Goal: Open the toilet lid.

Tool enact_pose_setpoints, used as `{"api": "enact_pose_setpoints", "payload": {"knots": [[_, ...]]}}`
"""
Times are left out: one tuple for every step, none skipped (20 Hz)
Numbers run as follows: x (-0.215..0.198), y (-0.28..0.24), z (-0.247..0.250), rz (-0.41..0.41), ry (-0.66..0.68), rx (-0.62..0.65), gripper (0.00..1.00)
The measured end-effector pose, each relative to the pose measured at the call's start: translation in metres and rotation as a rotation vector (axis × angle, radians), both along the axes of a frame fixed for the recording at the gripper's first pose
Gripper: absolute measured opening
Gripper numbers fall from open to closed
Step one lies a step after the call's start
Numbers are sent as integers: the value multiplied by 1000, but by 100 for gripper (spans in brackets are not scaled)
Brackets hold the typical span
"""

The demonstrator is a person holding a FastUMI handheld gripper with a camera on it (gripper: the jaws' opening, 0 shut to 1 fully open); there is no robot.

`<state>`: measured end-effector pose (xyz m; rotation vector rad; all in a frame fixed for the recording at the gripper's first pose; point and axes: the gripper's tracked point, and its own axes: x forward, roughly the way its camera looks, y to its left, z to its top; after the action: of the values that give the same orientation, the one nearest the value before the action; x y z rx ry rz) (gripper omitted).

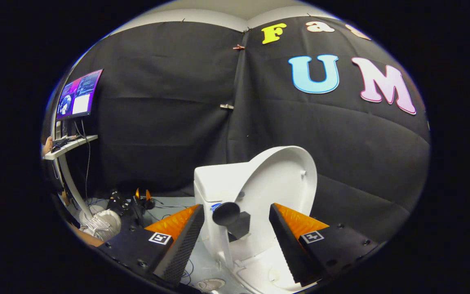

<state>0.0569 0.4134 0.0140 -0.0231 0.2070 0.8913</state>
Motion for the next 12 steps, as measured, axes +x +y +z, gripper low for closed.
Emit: {"api": "enact_pose_setpoints", "payload": {"knots": [[5,-8,5,-20,-6,5,99],[10,-17,11,-46,-16,7,99],[17,-29,17,-82,-31,6,99],[25,-43,24,-121,-49,9,99],[32,-59,33,-159,-67,17,99],[37,-76,42,-200,-90,25,99],[42,-98,50,-247,-116,27,99],[45,-119,55,-289,-146,30,99],[45,-143,60,-330,-171,32,99],[45,-168,63,-376,-190,43,98],[44,-194,63,-427,-191,61,99],[39,-217,58,-470,-184,74,99]]}}
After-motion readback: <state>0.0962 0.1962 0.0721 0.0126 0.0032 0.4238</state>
